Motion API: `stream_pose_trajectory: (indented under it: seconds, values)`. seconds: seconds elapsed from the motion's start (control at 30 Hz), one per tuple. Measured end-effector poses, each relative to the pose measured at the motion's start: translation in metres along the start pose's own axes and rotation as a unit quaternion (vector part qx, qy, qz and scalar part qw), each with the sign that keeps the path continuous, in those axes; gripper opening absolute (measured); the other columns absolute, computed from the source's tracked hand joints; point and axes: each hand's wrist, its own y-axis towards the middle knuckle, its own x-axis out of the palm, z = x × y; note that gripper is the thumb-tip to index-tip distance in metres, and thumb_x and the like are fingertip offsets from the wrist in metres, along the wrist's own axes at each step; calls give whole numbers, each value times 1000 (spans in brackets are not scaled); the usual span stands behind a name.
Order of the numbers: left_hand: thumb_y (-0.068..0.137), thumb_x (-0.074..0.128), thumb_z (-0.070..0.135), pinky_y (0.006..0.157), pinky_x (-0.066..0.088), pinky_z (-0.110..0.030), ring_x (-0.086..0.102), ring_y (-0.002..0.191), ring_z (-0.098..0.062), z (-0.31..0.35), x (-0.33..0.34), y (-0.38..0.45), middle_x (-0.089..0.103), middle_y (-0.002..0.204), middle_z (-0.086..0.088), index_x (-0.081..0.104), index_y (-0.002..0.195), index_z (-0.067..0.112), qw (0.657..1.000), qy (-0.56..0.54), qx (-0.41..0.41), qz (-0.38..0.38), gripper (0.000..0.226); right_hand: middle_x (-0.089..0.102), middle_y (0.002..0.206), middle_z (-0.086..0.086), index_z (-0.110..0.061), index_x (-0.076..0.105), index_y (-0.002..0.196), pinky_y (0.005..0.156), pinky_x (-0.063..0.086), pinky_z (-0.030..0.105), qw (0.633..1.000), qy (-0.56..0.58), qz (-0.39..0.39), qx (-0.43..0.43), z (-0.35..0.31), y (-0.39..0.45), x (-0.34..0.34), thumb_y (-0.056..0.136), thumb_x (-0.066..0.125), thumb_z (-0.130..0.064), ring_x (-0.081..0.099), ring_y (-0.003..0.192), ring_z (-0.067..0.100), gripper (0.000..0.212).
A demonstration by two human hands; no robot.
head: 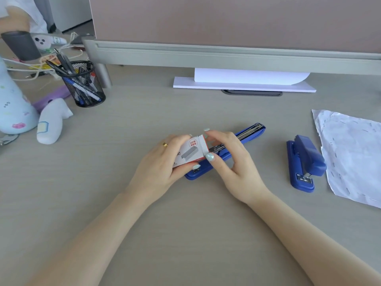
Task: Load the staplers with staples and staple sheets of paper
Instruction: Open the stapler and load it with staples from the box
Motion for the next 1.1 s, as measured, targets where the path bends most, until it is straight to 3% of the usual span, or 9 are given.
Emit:
stream_pose_trajectory:
  seconds: [0.23,0.37,0.47,0.6,0.67,0.77,0.97,1.1]
  values:
    - [79,43,45,69,36,-24,45,87,-10,-7,2,0,47,104,11,32,117,29,999,-36,-7,4,43,50,123,-2,-14,52,124,93,42,43,995,-41,23,-83,6,0,7,95,35,-12,50,115,15,34]
    - [80,42,45,66,33,-18,44,85,-8,-7,2,2,46,104,12,32,117,29,999,-36,-10,13,42,49,126,-2,-20,53,118,93,43,46,992,-80,51,-86,11,1,6,91,38,-6,49,115,17,35]
    - [80,42,48,67,37,-22,45,86,-11,-7,2,3,46,105,13,32,118,30,999,-43,-19,23,43,44,130,-5,-22,55,118,95,42,47,990,-94,50,-93,12,2,7,88,38,-3,50,112,16,39]
    - [80,43,47,70,36,-17,45,85,-10,-6,2,2,46,104,18,33,117,29,999,-36,-20,26,43,49,124,-4,-14,64,107,93,43,50,992,-82,60,-75,11,2,7,86,40,-5,50,110,16,33]
    - [80,43,47,71,34,-11,43,84,-8,-6,2,2,47,105,17,33,117,29,999,-22,-21,18,42,49,119,-7,-12,67,100,91,43,47,994,-64,68,-60,8,1,5,86,44,-11,49,110,12,27]
    - [80,44,46,67,32,-18,45,85,-11,-7,2,2,51,111,8,33,119,28,1000,-6,-14,4,44,47,119,-11,-14,67,99,92,42,42,996,-47,60,-55,7,0,4,87,46,-18,47,110,10,25]
    - [80,46,43,69,26,-15,43,84,-9,-4,3,2,58,108,-4,35,118,23,999,25,20,-9,45,42,120,-23,-18,67,106,95,38,29,997,-37,68,-26,8,0,6,90,42,-20,41,117,0,30]
    - [80,46,46,68,27,-16,43,83,-10,-5,3,2,58,108,-4,35,117,23,999,26,19,-10,45,41,121,-20,-17,67,102,95,34,17,998,-20,55,-3,7,1,6,87,45,-20,42,118,3,27]
